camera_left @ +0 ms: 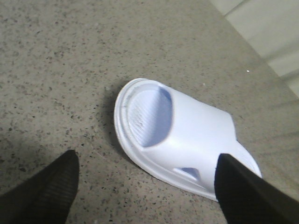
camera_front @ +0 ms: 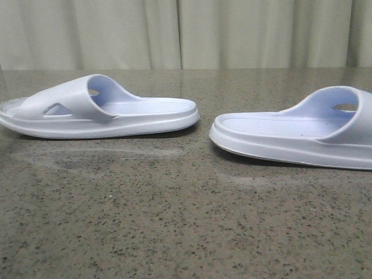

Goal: Insert blue slippers together front up
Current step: 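Lower the left gripper to the heel of the slipper nearest it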

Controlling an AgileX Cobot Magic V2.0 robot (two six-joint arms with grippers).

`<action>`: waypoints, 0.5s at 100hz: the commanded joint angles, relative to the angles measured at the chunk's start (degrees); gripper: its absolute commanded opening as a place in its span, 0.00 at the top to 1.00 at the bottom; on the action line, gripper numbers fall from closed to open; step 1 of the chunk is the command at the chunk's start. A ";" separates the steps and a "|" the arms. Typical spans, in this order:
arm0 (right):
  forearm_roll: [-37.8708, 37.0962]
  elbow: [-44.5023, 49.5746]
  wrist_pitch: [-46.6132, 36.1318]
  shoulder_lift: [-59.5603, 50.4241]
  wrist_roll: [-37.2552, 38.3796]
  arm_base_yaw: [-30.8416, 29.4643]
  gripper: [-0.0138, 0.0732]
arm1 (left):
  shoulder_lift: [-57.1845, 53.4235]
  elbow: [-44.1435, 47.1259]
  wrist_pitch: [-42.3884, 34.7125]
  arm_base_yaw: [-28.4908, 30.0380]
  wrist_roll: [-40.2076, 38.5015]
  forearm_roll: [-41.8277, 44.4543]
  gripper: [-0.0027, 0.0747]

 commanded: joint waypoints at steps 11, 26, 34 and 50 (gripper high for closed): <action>0.69 -1.97 -4.44 1.22 -0.27 0.00 0.40 | 5.67 -1.56 -4.26 0.01 -0.34 -4.17 0.28; 0.69 -1.97 -4.44 1.22 -0.27 0.00 0.40 | 7.99 -1.56 -4.92 0.01 -0.25 -4.65 0.28; 0.69 -1.97 -4.44 1.22 -0.27 0.00 0.40 | 8.82 -1.56 -5.29 0.01 -0.25 -4.98 0.28; 0.69 -1.97 -4.54 1.22 -0.27 0.00 0.40 | 9.68 -1.94 -6.06 0.01 0.00 -5.65 0.28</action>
